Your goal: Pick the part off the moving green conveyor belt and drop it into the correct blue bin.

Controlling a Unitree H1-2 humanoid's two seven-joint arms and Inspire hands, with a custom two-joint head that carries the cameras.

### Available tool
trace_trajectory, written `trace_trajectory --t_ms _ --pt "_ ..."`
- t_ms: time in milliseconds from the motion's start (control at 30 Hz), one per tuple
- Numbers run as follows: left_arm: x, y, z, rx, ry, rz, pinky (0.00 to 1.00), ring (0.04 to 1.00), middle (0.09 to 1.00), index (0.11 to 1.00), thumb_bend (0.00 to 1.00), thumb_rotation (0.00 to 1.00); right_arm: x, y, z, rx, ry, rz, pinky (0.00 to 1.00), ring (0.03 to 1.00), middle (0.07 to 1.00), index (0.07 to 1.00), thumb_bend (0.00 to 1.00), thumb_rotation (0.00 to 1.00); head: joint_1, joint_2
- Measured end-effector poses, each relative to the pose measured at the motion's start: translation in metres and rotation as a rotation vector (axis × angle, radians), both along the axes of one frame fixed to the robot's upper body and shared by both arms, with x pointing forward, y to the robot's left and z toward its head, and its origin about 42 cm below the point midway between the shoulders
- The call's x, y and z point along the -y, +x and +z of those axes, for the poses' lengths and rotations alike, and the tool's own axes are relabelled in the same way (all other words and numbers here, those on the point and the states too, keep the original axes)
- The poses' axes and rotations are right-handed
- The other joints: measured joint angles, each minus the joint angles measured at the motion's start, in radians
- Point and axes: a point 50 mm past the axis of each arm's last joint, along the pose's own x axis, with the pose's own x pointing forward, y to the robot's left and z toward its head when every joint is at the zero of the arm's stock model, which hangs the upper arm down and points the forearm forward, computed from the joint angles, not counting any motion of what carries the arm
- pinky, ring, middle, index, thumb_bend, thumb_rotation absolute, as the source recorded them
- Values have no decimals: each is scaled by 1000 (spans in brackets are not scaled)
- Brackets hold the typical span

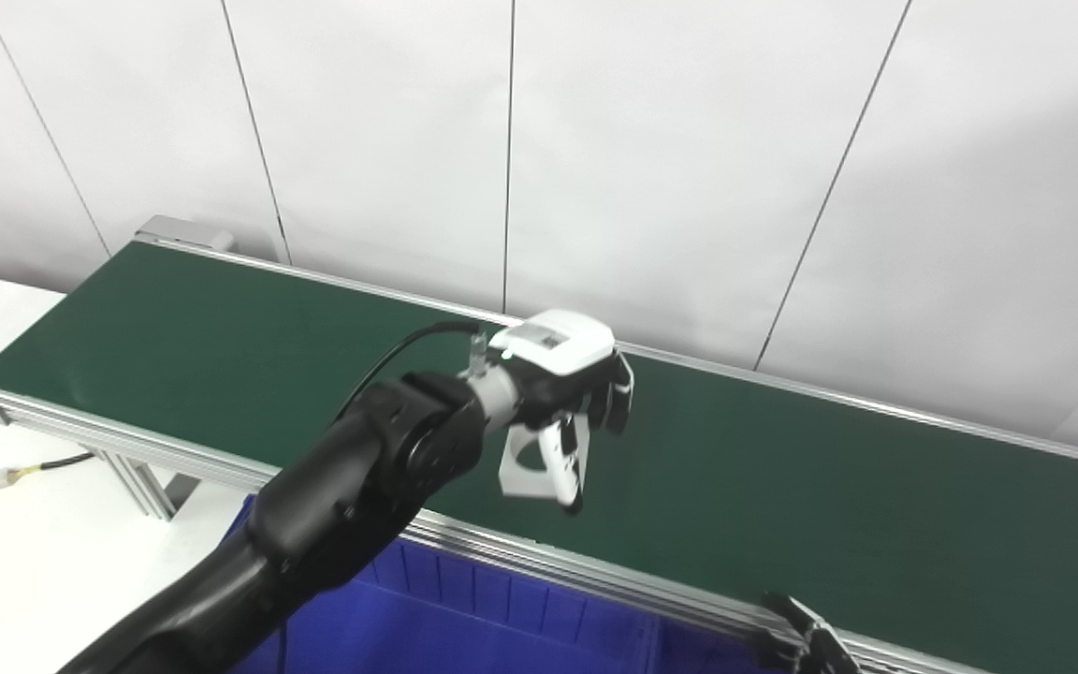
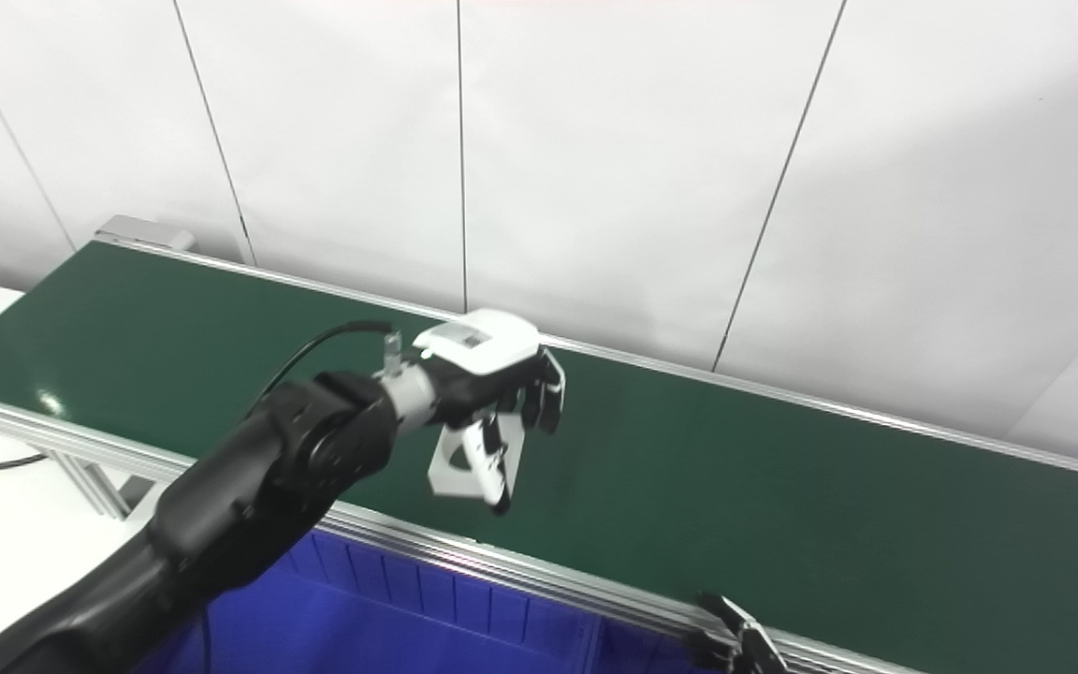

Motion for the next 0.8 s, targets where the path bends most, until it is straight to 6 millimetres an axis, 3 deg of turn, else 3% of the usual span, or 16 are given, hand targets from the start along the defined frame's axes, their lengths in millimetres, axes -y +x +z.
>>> trace_trajectory --t_ms 67,167,300,700,800 --pt "-6 -11 -5 -19 -29 10 300 372 473 540 497 0 0 2 6 21 1 3 596 700 814 753 918 204 3 35" --pt "-13 -30 -15 -41 -100 29 276 359 454 542 496 0 4 4 11 41 3 2 596 696 810 747 921 197 3 57" --pt "-18 -48 -33 -70 -191 73 314 377 481 527 499 0 6 8 23 85 11 8 590 692 804 744 931 199 12 135" --pt "-39 -93 -80 -82 -295 183 348 396 502 521 501 0 8 17 46 131 6 14 584 691 792 754 953 210 23 224" --pt "-40 -99 -85 -99 -295 187 361 405 508 512 501 0 8 17 51 139 6 11 584 692 791 751 962 210 23 226"
